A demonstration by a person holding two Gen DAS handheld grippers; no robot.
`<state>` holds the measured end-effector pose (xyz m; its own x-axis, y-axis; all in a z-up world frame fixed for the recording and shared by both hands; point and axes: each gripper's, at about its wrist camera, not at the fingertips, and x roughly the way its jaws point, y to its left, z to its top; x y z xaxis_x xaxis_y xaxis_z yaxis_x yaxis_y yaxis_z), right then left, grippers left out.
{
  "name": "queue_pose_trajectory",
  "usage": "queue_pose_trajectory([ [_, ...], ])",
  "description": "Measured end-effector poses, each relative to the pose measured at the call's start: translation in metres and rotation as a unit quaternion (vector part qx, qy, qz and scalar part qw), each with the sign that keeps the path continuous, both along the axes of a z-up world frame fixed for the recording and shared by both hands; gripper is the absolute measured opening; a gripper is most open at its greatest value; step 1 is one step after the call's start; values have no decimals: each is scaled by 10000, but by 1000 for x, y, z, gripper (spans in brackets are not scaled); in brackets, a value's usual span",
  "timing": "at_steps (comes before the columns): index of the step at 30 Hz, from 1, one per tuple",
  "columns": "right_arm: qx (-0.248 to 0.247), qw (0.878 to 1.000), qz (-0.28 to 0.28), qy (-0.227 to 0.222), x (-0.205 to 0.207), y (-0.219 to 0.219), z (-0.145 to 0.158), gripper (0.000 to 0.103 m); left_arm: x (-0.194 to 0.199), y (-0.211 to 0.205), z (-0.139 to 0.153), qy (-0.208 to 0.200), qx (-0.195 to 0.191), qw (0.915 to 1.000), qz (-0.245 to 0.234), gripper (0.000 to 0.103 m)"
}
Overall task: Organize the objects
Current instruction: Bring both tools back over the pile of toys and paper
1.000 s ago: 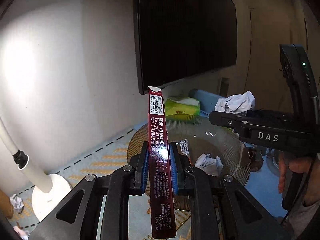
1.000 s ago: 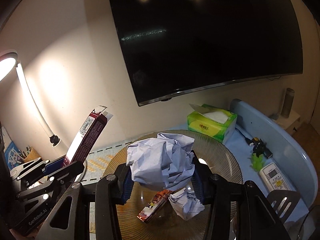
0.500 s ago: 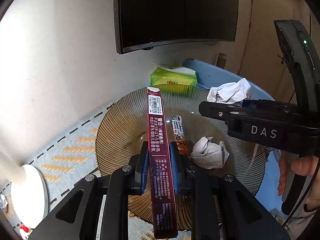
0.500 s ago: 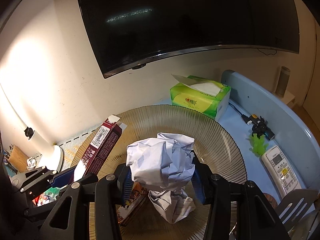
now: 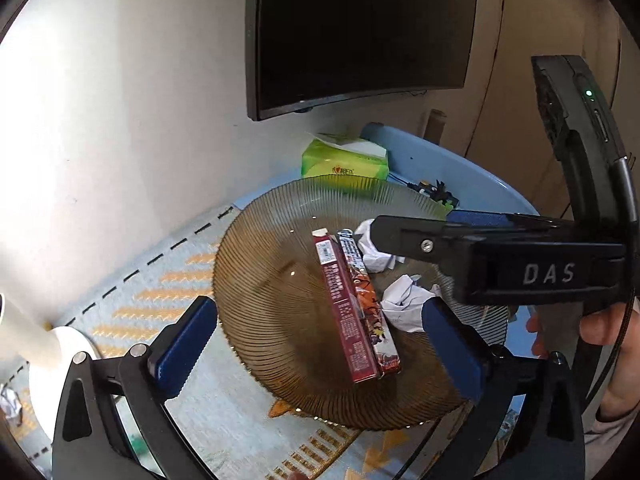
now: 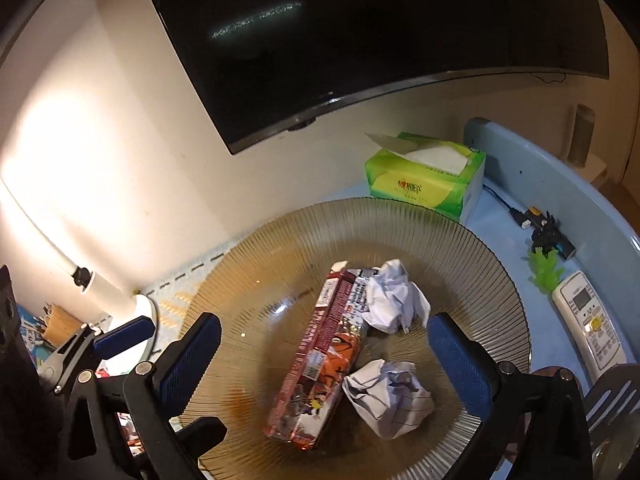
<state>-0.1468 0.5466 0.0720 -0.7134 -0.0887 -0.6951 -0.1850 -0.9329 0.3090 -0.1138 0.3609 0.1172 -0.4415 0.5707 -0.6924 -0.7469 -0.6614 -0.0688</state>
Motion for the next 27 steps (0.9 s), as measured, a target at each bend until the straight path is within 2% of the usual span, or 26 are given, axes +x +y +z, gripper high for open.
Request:
queue_pose_trajectory([
  [6,242,9994,26,246,20,-22,29,103,9,-39,23,52,83,9992,377,103],
  [10,275,9983,259,446,35,-48,48,103,23,-77,41,279,90,9973,680,103],
  [14,389,9954,641,598,54,-89,62,103,33,-125,58,400,111,9938,1028,103],
  [18,629,9890,1145,700,71,-143,70,103,40,-187,64,557,-6,9851,1630,103],
  [23,904,9783,1766,605,83,-211,56,103,50,-270,51,460,20,9715,2325,103],
  [27,1159,9655,2315,266,89,-263,12,103,67,-332,23,277,-19,9612,2744,103],
])
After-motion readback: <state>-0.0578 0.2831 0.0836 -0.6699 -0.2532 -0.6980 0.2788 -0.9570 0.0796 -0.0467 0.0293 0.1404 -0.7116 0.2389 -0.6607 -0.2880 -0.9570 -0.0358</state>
